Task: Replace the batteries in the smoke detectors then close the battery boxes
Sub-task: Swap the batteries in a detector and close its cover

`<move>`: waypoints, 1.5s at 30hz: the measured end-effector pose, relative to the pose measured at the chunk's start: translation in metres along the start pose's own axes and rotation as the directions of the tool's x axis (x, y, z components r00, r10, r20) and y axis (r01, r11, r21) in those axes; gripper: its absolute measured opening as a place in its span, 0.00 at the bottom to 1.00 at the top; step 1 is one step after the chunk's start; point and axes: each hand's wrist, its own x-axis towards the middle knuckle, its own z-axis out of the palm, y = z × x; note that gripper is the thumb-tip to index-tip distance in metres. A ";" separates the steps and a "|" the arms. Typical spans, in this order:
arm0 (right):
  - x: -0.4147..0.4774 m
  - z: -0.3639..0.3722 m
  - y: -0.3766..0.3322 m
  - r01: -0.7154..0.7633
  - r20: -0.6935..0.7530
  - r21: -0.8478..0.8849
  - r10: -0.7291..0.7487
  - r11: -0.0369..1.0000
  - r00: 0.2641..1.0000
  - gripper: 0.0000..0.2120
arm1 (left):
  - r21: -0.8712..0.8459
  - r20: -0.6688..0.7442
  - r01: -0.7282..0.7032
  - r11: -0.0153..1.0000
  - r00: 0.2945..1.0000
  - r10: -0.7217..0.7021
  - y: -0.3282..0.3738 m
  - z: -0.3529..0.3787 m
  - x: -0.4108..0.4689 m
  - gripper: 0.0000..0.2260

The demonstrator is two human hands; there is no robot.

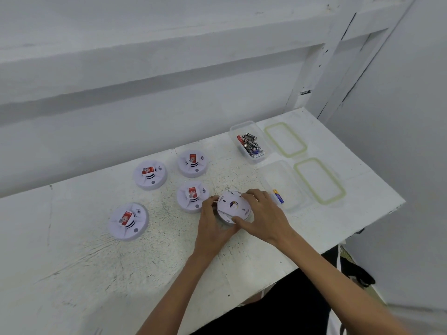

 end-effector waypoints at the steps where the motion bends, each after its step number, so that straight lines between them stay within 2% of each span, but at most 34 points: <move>1: 0.001 0.001 0.001 -0.013 0.012 0.007 0.013 1.000 1.000 0.32 | 0.012 -0.006 -0.016 1.000 1.000 0.016 0.000 0.000 0.000 0.40; 6: 0.002 0.004 0.003 -0.077 -0.003 0.011 0.077 0.997 0.997 0.32 | 0.096 -0.005 -0.093 0.991 0.996 0.094 0.000 0.001 0.000 0.40; 8: 0.002 0.004 0.002 -0.087 -0.002 -0.008 0.087 0.996 0.996 0.33 | 0.107 -0.002 -0.083 0.991 0.997 0.083 -0.001 0.001 0.000 0.41; 11: 0.002 0.006 -0.001 -0.092 0.019 0.074 0.090 0.993 0.996 0.35 | 0.119 -0.004 -0.086 0.989 0.996 0.087 -0.002 0.002 0.000 0.41; 15: 0.005 0.008 -0.001 -0.119 0.036 0.089 0.116 0.989 0.993 0.31 | 0.125 -0.021 -0.066 0.990 0.997 0.069 -0.003 0.002 0.000 0.41; 21: 0.005 0.014 -0.006 -0.196 0.010 0.150 0.197 0.969 0.980 0.30 | 0.143 -0.026 -0.043 0.989 0.999 0.047 -0.007 0.002 0.001 0.39; 27: 0.008 0.026 -0.019 -0.257 -0.054 0.065 0.261 0.964 0.964 0.30 | 0.115 -0.016 -0.042 0.992 0.999 0.044 -0.004 0.001 -0.001 0.37; 30: 0.011 0.022 -0.023 -0.278 -0.005 0.085 0.280 0.957 0.960 0.28 | 0.103 -0.024 -0.040 0.994 0.999 0.043 -0.001 0.002 -0.001 0.37; 33: 0.010 0.012 -0.005 -0.191 0.111 0.316 0.163 0.929 0.980 0.22 | 0.085 -0.061 -0.035 0.996 0.997 0.040 0.003 0.002 -0.001 0.40; 35: 0.003 0.007 0.012 -0.088 0.128 0.444 0.034 0.892 0.991 0.24 | 0.037 -0.081 0.001 0.999 0.997 0.002 0.004 0.000 -0.002 0.40; 37: -0.005 0.006 0.024 0.012 0.125 0.465 -0.079 0.885 0.989 0.28 | 0.007 -0.099 -0.005 1.000 0.995 0.006 0.005 -0.002 -0.002 0.34; 39: -0.009 0.008 0.031 0.105 0.074 0.449 -0.155 0.887 0.985 0.26 | -0.023 -0.107 -0.019 1.000 0.994 0.016 0.007 -0.004 -0.003 0.29; 42: -0.009 0.014 0.035 0.170 -0.044 0.466 -0.170 0.868 0.985 0.18 | -0.083 -0.109 -0.003 0.997 0.994 -0.006 0.010 -0.008 -0.006 0.27; 45: -0.010 0.016 0.028 0.029 -0.019 0.623 -0.022 0.782 1.000 0.15 | -0.087 -0.093 -0.008 0.996 0.996 0.000 0.012 -0.011 -0.006 0.21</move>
